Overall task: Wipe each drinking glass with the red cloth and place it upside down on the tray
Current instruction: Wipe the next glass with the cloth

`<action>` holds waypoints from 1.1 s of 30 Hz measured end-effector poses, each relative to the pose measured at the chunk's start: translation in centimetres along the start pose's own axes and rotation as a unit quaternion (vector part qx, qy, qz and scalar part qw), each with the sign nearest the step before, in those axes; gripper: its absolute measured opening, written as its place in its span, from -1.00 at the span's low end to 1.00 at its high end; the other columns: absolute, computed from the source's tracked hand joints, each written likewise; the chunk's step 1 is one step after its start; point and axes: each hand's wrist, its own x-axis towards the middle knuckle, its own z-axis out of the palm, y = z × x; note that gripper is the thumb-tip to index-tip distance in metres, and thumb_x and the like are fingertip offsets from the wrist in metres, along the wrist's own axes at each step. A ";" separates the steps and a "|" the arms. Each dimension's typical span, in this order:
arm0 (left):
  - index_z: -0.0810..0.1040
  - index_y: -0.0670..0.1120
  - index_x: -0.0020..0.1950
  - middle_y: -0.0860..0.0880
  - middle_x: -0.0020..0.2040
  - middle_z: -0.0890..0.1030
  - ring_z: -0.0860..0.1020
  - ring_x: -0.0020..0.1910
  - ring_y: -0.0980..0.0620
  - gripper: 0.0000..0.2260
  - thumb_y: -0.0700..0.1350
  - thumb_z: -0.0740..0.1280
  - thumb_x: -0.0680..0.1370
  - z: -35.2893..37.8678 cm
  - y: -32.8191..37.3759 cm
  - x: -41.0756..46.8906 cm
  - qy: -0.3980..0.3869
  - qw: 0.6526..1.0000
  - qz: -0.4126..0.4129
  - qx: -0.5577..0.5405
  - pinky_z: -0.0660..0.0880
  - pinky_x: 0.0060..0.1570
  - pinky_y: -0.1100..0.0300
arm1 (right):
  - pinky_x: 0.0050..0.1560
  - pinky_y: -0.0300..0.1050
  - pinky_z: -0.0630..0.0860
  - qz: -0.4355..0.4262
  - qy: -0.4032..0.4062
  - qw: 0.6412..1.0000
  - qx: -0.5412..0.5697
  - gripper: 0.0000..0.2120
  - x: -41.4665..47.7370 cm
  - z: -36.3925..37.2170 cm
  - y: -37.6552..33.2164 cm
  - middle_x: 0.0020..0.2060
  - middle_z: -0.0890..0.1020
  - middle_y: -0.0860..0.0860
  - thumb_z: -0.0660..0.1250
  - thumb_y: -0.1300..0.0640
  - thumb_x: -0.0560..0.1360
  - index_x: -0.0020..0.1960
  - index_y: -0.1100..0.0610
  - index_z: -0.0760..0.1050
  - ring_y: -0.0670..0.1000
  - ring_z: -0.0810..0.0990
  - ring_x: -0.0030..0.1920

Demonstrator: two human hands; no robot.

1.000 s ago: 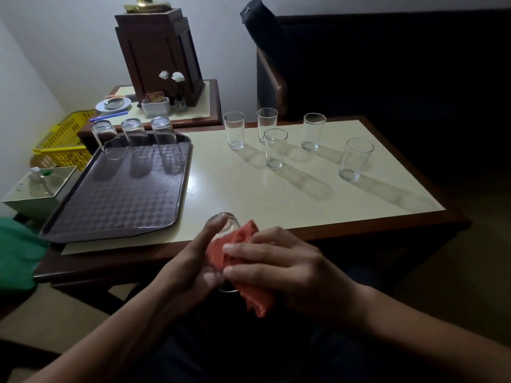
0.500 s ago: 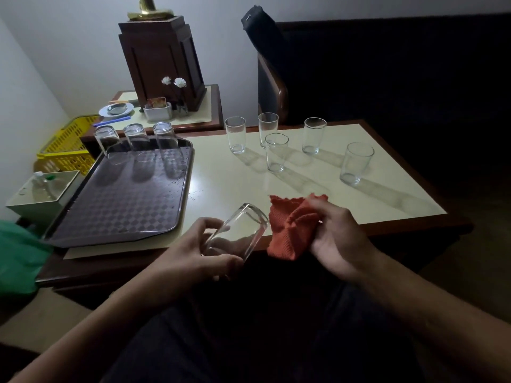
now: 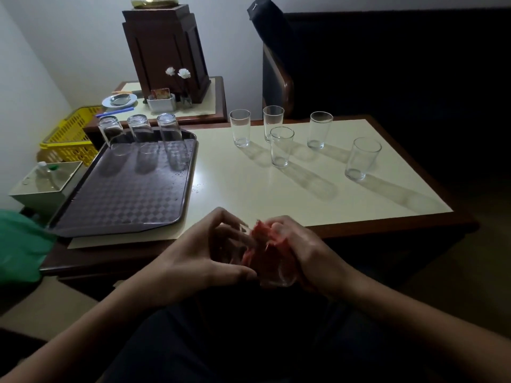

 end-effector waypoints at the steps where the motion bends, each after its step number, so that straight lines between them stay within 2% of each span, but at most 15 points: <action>1: 0.46 -0.06 0.28 -0.17 0.09 0.69 0.67 0.03 -0.34 -0.41 -0.12 0.67 0.36 0.4 -0.3 0.1 0.017 0.998 0.030 0.045 0.59 0.10 -0.34 | 0.41 0.43 0.48 0.100 -0.014 0.988 0.120 -0.45 0.2 0.1 0.2 0.28 0.65 0.33 0.22 -0.15 0.66 0.41 0.27 0.51 0.22 0.66 0.22; 4: 0.46 0.05 0.30 -0.02 -0.03 0.62 0.64 -0.23 -0.03 -0.40 0.02 0.66 0.36 0.8 -1.0 0.0 0.059 0.977 0.111 0.174 0.61 -0.18 0.03 | 0.44 0.29 0.50 0.200 -0.100 0.913 0.340 -0.33 0.4 -0.4 -0.6 0.43 0.55 0.30 0.17 -0.15 0.70 0.56 0.38 0.31 0.27 0.57 0.40; 7: 0.51 -0.02 0.24 -0.13 -0.04 0.64 0.65 -0.19 -0.24 -0.40 0.15 0.63 0.33 0.5 -0.6 0.1 0.115 0.986 0.071 0.098 0.63 -0.16 -0.04 | 0.41 0.18 0.53 0.153 -0.107 0.930 0.317 -0.43 0.0 -0.8 -1.7 0.36 0.58 0.28 0.26 -0.13 0.66 0.45 0.30 0.46 0.20 0.62 0.30; 9: 0.52 -0.20 0.14 -0.22 -0.15 0.64 0.60 -0.32 -0.21 -0.41 0.22 0.55 0.38 0.8 -0.1 0.8 0.143 0.989 -0.018 -0.030 0.56 -0.29 0.07 | 0.41 0.23 0.50 0.071 -0.089 0.970 0.213 -0.55 -0.4 -0.8 -2.5 0.35 0.60 0.31 0.32 -0.01 0.63 0.38 0.28 0.51 0.23 0.63 0.30; 11: 0.55 -0.29 0.11 -0.24 -0.25 0.60 0.55 -0.44 -0.09 -0.38 0.28 0.45 0.49 1.9 0.4 1.3 0.097 0.972 -0.127 -0.173 0.45 -0.46 0.22 | 0.34 0.17 0.56 -0.102 -0.051 0.993 -0.012 -0.70 -1.4 -0.4 -3.0 0.25 0.67 0.22 0.36 0.13 0.61 0.31 0.18 0.61 0.17 0.66 0.29; 13: 0.54 -0.28 0.23 -0.19 -0.30 0.56 0.52 -0.47 -0.03 -0.37 0.30 0.35 0.57 2.8 0.3 1.1 0.036 0.949 -0.191 -0.249 0.40 -0.50 0.26 | 0.32 0.01 0.57 -0.295 -0.017 0.925 -0.238 -0.71 -2.4 -0.2 -3.5 0.27 0.65 0.11 0.47 0.23 0.54 0.26 0.14 0.66 0.06 0.64 0.31; 15: 0.51 -0.26 0.30 -0.17 -0.31 0.54 0.52 -0.45 -0.01 -0.37 0.30 0.32 0.60 3.2 0.1 1.0 0.010 0.937 -0.197 -0.288 0.42 -0.48 0.25 | 0.33 -0.03 0.54 -0.371 -0.016 0.866 -0.336 -0.65 -2.7 -0.4 -3.0 0.33 0.59 0.13 0.55 0.25 0.50 0.27 0.18 0.66 0.06 0.61 0.35; 17: 0.51 -0.29 0.21 -0.23 -0.23 0.55 0.53 -0.43 -0.03 -0.45 0.22 0.38 0.59 3.3 0.2 1.3 0.058 0.937 -0.162 -0.305 0.45 -0.45 0.24 | 0.34 0.03 0.57 -0.316 0.016 0.902 -0.295 -0.66 -2.3 -0.4 -2.4 0.31 0.63 0.06 0.52 0.16 0.54 0.30 0.14 0.64 0.03 0.63 0.34; 19: 0.47 -0.24 0.20 -0.27 -0.05 0.58 0.59 -0.33 -0.07 -0.52 0.11 0.47 0.54 3.2 0.5 1.2 0.142 0.954 -0.089 -0.249 0.51 -0.37 0.21 | 0.35 0.18 0.60 -0.127 0.029 0.990 -0.049 -0.65 -1.6 0.1 -2.6 0.25 0.70 0.09 0.45 0.06 0.57 0.32 0.14 0.59 0.09 0.69 0.29; 20: 0.45 -0.15 0.26 -0.22 0.05 0.58 0.62 -0.24 -0.07 -0.55 0.07 0.49 0.53 3.1 0.5 1.1 0.162 0.971 -0.030 -0.174 0.56 -0.28 0.18 | 0.37 0.25 0.59 -0.003 0.000 0.993 0.122 -0.59 -1.1 0.3 -2.8 0.24 0.70 0.18 0.42 0.02 0.57 0.33 0.22 0.55 0.16 0.70 0.26; 22: 0.40 -0.01 0.39 -0.07 0.18 0.55 0.66 -0.05 -0.02 -0.50 0.00 0.51 0.52 2.7 0.2 0.6 0.126 0.986 0.108 0.026 0.63 -0.10 0.13 | 0.34 0.24 0.58 0.164 -0.047 0.932 0.321 -0.56 -0.4 -0.1 -3.0 0.17 0.69 0.26 0.39 -0.02 0.57 0.30 0.28 0.49 0.21 0.70 0.15; 26: 0.50 -0.03 0.35 0.01 0.39 0.49 0.55 0.33 0.07 -0.58 -0.08 0.54 0.55 1.6 -1.1 0.7 0.070 0.900 0.275 0.331 0.54 0.22 0.17 | 0.10 0.14 0.65 0.227 -0.026 0.923 0.309 -0.69 -0.3 -1.1 -3.5 -0.02 0.70 0.15 0.35 -0.05 0.48 0.07 0.16 0.58 0.15 0.70 -0.01; 29: 0.55 -0.08 0.34 -0.08 0.47 0.47 0.45 0.45 -0.06 -0.74 -0.10 0.40 0.65 1.1 -1.1 1.0 0.055 0.827 0.346 0.439 0.46 0.34 0.10 | -0.26 -0.04 0.66 0.264 -0.036 0.919 0.290 -0.62 -0.3 -1.6 -3.9 -0.03 0.66 0.14 0.38 -0.14 0.49 0.12 0.13 0.56 0.11 0.69 -0.15; 31: 0.56 -0.10 0.34 -0.10 0.50 0.46 0.39 0.48 -0.15 -0.76 -0.07 0.29 0.70 0.8 -1.1 1.0 0.043 0.781 0.367 0.503 0.42 0.38 0.07 | -0.53 -0.22 0.53 0.293 -0.047 0.912 0.282 -0.51 -0.2 -1.7 -4.1 -0.09 0.64 0.16 0.35 -0.24 0.47 0.13 0.16 0.59 0.05 0.64 -0.33; 33: 0.58 -0.09 0.33 -0.09 0.49 0.47 0.42 0.45 -0.12 -0.77 -0.07 0.32 0.69 0.8 -1.0 1.0 0.051 0.779 0.370 0.504 0.43 0.34 0.11 | -0.58 -0.24 0.46 0.284 -0.026 0.927 0.243 -0.46 -0.1 -1.4 -3.9 -0.15 0.64 0.15 0.31 -0.27 0.53 0.22 0.18 0.56 0.02 0.60 -0.39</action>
